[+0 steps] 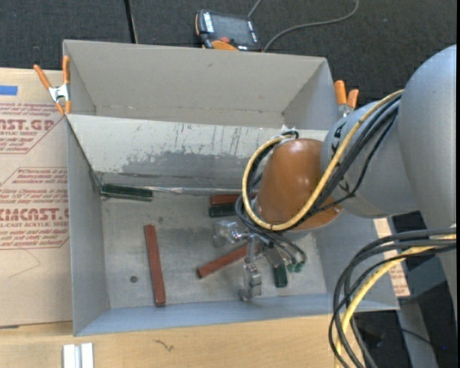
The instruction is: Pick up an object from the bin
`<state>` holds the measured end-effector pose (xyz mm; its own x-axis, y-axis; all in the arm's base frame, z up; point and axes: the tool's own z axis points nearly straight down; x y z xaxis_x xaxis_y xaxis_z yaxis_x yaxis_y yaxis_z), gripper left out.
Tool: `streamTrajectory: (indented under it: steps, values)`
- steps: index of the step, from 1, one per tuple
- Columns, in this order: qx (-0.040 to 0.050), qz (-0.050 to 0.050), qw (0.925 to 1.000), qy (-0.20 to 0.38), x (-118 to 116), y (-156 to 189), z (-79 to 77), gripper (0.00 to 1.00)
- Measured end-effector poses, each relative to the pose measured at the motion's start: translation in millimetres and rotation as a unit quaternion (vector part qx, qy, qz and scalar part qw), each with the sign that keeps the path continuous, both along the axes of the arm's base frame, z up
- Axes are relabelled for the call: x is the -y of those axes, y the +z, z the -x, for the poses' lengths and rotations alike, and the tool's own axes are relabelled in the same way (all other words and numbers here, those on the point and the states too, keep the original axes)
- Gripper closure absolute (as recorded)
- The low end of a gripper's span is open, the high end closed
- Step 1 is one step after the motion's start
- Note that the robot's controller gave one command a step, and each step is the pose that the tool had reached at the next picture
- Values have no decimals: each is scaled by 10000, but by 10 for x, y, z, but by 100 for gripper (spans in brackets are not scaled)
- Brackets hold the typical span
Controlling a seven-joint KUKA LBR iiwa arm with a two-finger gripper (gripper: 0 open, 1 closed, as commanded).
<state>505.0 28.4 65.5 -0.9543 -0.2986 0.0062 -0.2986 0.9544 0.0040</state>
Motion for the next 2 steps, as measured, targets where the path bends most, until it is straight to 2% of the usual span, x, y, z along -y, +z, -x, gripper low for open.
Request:
streamTrajectory:
  steps: [1,2]
  values:
    - [33,3,10000,-3,4,43,-24,100]
    - [78,1,9999,-93,-316,1313,50,100]
